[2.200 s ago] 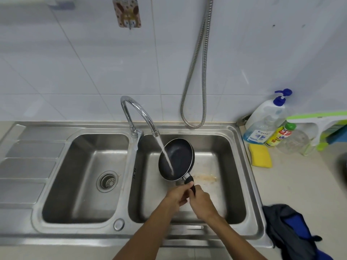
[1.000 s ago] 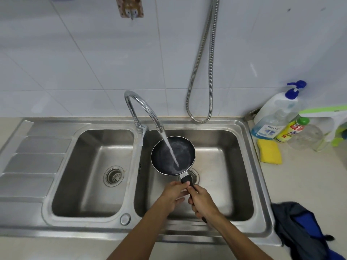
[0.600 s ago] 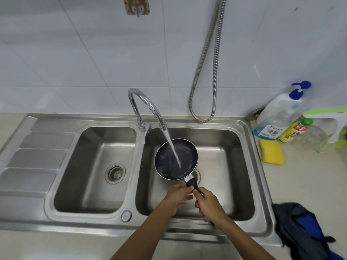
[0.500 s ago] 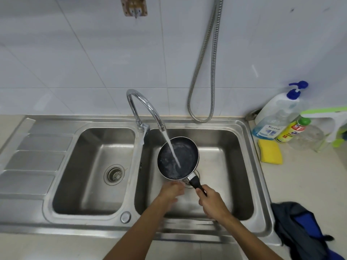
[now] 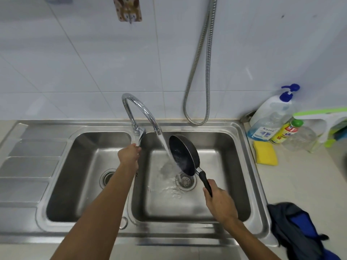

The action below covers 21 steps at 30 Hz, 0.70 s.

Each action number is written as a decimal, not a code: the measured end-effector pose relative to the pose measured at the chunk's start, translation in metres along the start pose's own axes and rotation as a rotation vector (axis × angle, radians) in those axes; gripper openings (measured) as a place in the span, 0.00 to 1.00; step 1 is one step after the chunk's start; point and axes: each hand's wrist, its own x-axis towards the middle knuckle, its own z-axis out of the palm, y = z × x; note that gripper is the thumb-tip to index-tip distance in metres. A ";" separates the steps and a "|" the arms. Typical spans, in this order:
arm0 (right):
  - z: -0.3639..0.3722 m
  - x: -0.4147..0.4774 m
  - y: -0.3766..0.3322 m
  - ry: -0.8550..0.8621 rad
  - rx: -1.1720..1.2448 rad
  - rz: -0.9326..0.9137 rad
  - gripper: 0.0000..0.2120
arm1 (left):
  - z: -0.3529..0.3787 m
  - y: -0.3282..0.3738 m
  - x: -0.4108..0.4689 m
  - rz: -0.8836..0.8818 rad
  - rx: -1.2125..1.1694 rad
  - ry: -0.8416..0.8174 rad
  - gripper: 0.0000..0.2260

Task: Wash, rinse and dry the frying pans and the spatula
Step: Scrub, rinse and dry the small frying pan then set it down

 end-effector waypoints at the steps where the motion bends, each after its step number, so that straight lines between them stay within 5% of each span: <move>1: -0.002 0.000 -0.001 0.026 -0.028 -0.005 0.12 | 0.000 -0.001 -0.002 0.035 -0.028 0.040 0.10; 11: -0.018 0.005 -0.008 0.161 -0.256 0.018 0.19 | 0.029 0.043 -0.009 0.274 -0.035 -0.141 0.07; 21: -0.003 0.000 -0.005 0.068 0.051 0.074 0.13 | 0.006 -0.013 -0.021 0.195 0.239 -0.274 0.11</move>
